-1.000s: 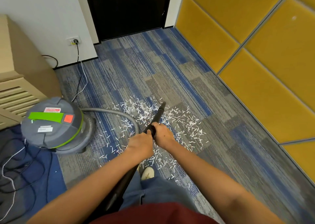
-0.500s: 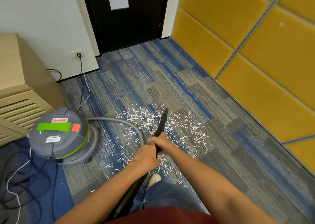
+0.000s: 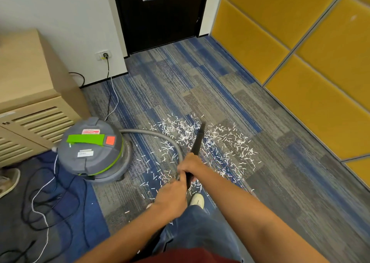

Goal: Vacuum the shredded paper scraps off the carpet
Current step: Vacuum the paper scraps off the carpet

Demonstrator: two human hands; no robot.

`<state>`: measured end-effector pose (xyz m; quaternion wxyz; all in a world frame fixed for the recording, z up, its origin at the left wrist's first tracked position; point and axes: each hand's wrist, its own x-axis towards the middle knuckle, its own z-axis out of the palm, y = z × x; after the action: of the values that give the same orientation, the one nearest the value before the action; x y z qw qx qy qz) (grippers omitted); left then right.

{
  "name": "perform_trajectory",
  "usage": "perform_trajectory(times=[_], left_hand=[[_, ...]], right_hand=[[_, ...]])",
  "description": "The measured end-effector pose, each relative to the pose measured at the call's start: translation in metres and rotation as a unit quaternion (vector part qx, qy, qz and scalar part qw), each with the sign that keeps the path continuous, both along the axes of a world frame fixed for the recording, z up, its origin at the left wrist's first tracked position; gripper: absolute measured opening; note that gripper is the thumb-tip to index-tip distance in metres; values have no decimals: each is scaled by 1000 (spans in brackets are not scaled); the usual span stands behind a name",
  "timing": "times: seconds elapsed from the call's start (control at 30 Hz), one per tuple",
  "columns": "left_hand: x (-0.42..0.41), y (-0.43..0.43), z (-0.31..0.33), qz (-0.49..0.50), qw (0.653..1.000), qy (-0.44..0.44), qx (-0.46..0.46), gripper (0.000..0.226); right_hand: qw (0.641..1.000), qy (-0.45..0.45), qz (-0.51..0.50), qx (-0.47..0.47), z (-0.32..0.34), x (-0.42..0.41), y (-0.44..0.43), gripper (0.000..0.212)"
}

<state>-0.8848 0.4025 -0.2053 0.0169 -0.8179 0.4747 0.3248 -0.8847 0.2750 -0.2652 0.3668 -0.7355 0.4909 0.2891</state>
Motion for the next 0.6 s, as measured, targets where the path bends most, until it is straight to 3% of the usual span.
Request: perform_trajectory(times=[0.13, 0.23, 0.33, 0.4, 0.47, 0.53, 0.6], left_hand=[[19, 20, -4, 27, 999, 22, -8, 59], [32, 29, -3, 56, 997, 43, -14, 54], [41, 34, -1, 64, 997, 46, -20, 49], [45, 34, 1, 70, 996, 54, -28, 46], [47, 34, 3, 70, 996, 53, -30, 46], [46, 34, 7, 59, 997, 42, -30, 48], [46, 36, 11, 59, 997, 33, -35, 51]], right_hand=[[997, -61, 18, -52, -4, 8, 12, 33], [978, -91, 146, -114, -2, 5, 13, 42], [928, -146, 289, -184, 5, -3, 10, 35], [889, -165, 381, -193, 4, -8, 9, 60], [878, -153, 419, -173, -1, -13, 13, 72], [893, -175, 388, -147, -6, -13, 18, 61], [882, -206, 392, -162, -5, -4, 21, 34]])
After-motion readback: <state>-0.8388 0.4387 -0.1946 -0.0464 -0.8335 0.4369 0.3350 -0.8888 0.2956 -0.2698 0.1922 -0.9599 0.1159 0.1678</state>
